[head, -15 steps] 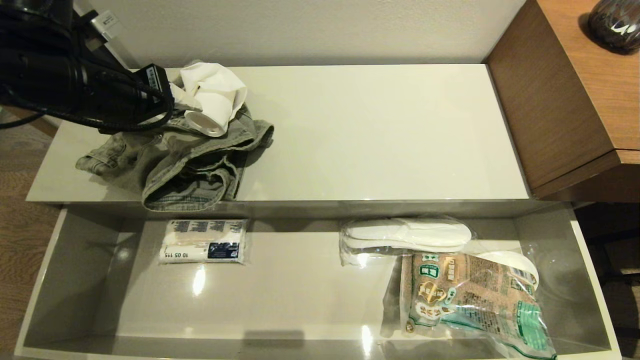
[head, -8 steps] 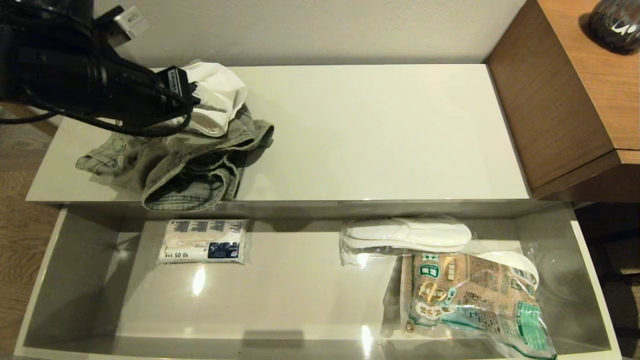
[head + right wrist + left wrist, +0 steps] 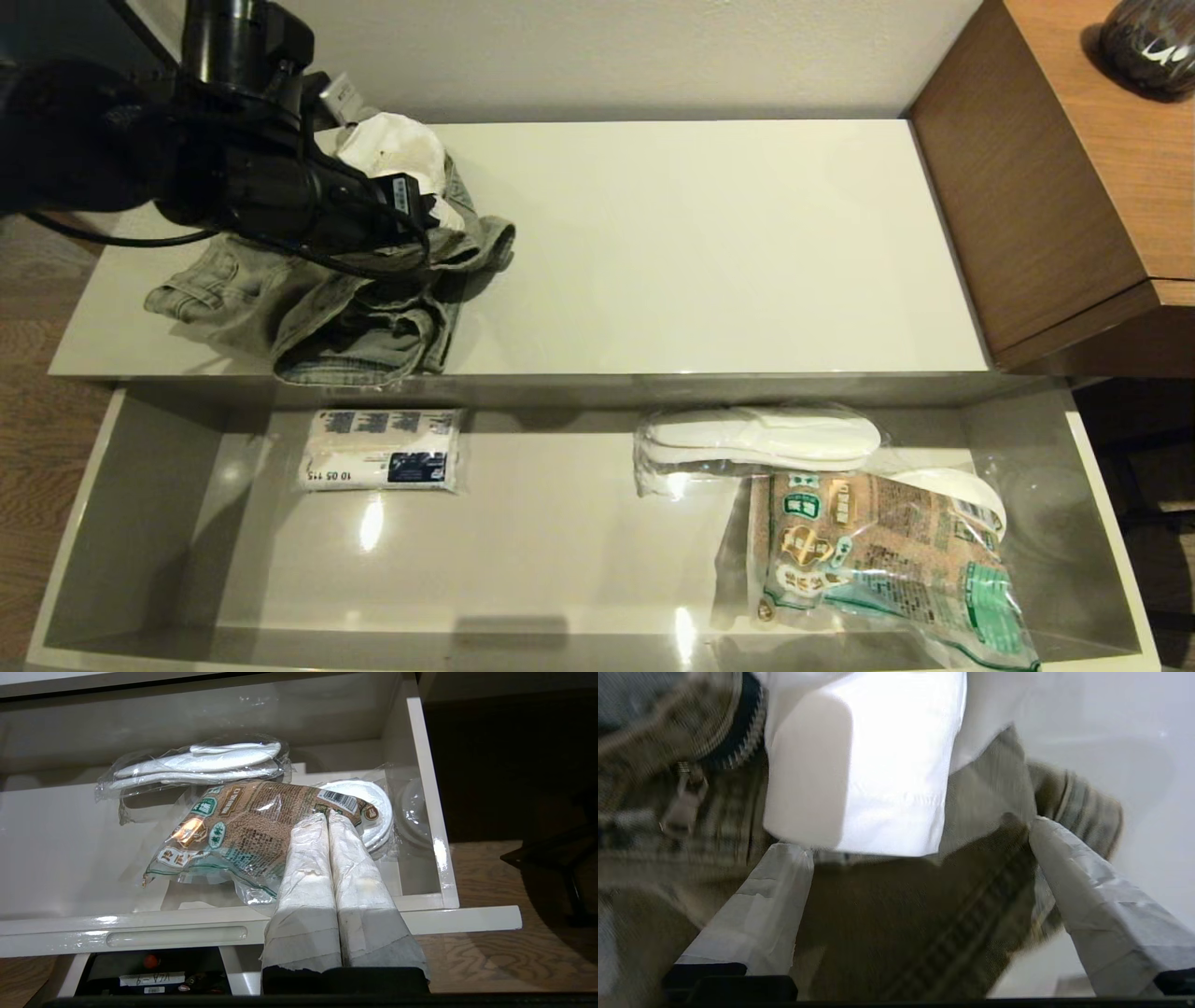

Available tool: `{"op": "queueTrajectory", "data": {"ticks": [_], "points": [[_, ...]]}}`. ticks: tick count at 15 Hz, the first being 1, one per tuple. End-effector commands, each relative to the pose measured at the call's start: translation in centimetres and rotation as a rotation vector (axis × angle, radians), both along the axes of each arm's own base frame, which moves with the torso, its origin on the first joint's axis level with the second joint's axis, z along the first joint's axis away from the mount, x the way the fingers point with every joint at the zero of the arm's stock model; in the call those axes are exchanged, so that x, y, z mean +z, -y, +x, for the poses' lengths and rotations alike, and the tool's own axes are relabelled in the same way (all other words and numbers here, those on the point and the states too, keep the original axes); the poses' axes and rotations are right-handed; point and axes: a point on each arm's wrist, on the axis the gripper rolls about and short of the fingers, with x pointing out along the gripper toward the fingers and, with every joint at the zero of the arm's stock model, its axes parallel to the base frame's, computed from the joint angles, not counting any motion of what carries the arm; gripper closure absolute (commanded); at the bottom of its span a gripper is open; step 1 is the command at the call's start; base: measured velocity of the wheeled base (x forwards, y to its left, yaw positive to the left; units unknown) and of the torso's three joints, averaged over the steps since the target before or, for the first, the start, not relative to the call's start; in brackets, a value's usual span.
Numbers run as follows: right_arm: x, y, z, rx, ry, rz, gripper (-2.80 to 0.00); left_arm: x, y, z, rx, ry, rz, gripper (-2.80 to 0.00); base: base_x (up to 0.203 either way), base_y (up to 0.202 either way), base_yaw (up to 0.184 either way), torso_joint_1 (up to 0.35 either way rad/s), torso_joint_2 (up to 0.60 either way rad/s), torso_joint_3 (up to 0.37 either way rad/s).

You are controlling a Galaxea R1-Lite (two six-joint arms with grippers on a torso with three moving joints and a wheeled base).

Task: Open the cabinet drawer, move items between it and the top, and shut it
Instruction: Pick up the roll paper on the table

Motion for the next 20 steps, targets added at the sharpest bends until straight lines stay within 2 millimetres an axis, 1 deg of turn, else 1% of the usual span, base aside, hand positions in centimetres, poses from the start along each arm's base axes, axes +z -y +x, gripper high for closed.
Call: {"op": "queueTrajectory", "data": {"ticks": [1, 3, 6, 9, 11, 13, 16, 17, 20], "points": [[0.0, 0.0, 0.0, 0.001, -0.001, 0.0, 0.0, 0.0, 0.0, 0.3, 0.021, 0.018, 0.001, -2.8, 0.0, 0.0, 0.0, 0.0, 0.0, 0.0], [0.0, 0.0, 0.0, 0.001, -0.003, 0.0, 0.0, 0.4, -0.1, 0.2, 0.068, 0.039, 0.009, -2.8, 0.0, 0.0, 0.0, 0.0, 0.0, 0.0], [0.0, 0.0, 0.0, 0.001, -0.002, 0.0, 0.0, 1.5, -0.3, 0.1, 0.15, 0.102, -0.011, -2.8, 0.0, 0.0, 0.0, 0.0, 0.0, 0.0], [0.0, 0.0, 0.0, 0.001, -0.003, 0.0, 0.0, 1.5, -0.5, 0.0, 0.227, 0.106, -0.01, -2.8, 0.0, 0.0, 0.0, 0.0, 0.0, 0.0], [0.0, 0.0, 0.0, 0.001, -0.003, 0.0, 0.0, 1.1, -0.5, 0.3, 0.246, 0.093, -0.004, -2.8, 0.0, 0.0, 0.0, 0.0, 0.0, 0.0], [0.0, 0.0, 0.0, 0.001, -0.003, 0.0, 0.0, 0.6, -0.5, 0.8, 0.31, 0.092, 0.022, -2.8, 0.0, 0.0, 0.0, 0.0, 0.0, 0.0], [0.0, 0.0, 0.0, 0.001, -0.003, 0.0, 0.0, 0.5, -0.5, 1.3, 0.32, 0.092, 0.025, -2.8, 0.0, 0.0, 0.0, 0.0, 0.0, 0.0], [0.0, 0.0, 0.0, 0.001, -0.003, 0.0, 0.0, 0.3, -0.3, 2.0, 0.319, 0.095, 0.023, -2.8, 0.0, 0.0, 0.0, 0.0, 0.0, 0.0], [0.0, 0.0, 0.0, 0.001, -0.002, 0.0, 0.0, 1.0, 0.2, 2.2, 0.301, 0.134, 0.006, -2.8, 0.0, 0.0, 0.0, 0.0, 0.0, 0.0]]}}
